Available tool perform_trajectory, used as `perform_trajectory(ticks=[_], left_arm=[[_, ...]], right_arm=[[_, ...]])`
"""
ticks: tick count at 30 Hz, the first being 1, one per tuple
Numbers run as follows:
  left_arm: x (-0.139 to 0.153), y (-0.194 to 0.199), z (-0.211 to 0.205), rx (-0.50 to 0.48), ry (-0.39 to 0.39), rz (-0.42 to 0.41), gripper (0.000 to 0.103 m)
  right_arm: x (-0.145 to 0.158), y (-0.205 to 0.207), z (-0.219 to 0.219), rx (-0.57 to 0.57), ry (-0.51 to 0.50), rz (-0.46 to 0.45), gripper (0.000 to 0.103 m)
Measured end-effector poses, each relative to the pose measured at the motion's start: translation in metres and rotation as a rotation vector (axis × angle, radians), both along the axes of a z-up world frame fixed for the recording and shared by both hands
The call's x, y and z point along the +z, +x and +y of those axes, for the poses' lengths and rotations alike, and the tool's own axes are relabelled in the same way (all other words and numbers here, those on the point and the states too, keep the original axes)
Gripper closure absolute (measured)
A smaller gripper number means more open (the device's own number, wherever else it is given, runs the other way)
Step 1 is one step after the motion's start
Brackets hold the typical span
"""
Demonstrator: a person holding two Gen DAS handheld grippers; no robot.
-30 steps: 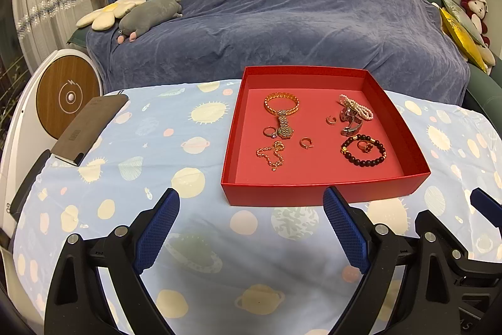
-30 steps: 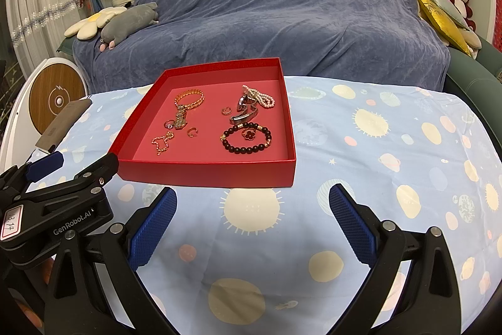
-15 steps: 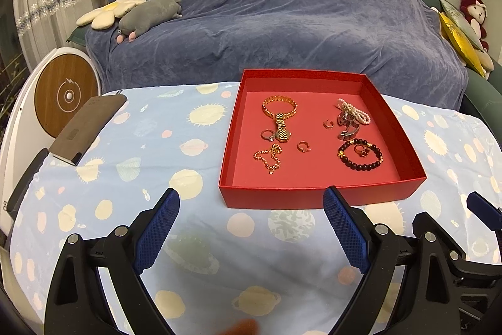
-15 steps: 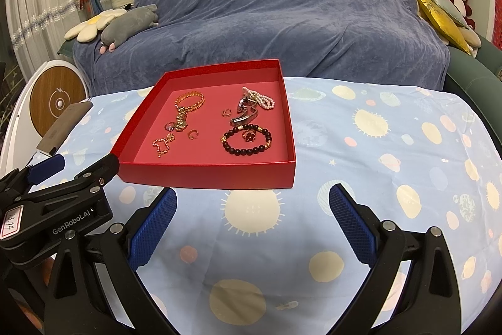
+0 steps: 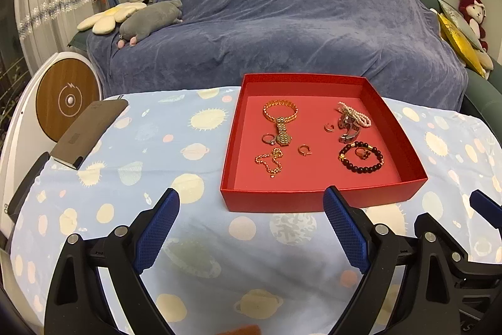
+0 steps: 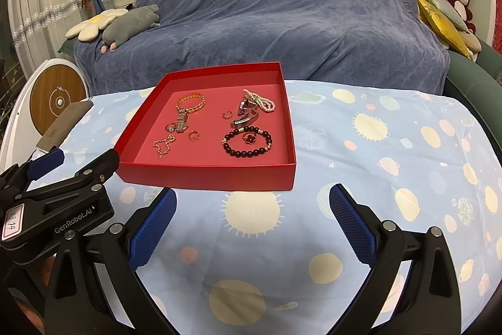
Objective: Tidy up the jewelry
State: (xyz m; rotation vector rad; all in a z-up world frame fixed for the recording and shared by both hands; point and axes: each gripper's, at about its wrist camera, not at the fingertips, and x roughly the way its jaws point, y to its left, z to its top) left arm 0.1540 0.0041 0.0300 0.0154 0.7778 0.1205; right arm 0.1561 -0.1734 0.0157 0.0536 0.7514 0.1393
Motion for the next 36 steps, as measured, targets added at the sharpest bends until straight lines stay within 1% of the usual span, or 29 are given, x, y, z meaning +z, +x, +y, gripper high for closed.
perform_trajectory(ticks=[4, 7, 36], left_arm=[[-0.0032, 0.001, -0.0011, 0.004, 0.01, 0.013, 0.013], [-0.0048, 0.0007, -0.0006, 0.004, 0.002, 0.02, 0.013], [-0.0082, 0.0007, -0.0011, 0.003, -0.001, 0.032, 0.013]], right_arm=[[-0.0001, 0.0, 0.0002, -0.002, -0.005, -0.002, 0.006], [-0.001, 0.0005, -0.0005, -0.006, -0.002, 0.001, 0.005], [-0.0017, 0.0002, -0.0006, -0.004, -0.005, 0.001, 0.005]])
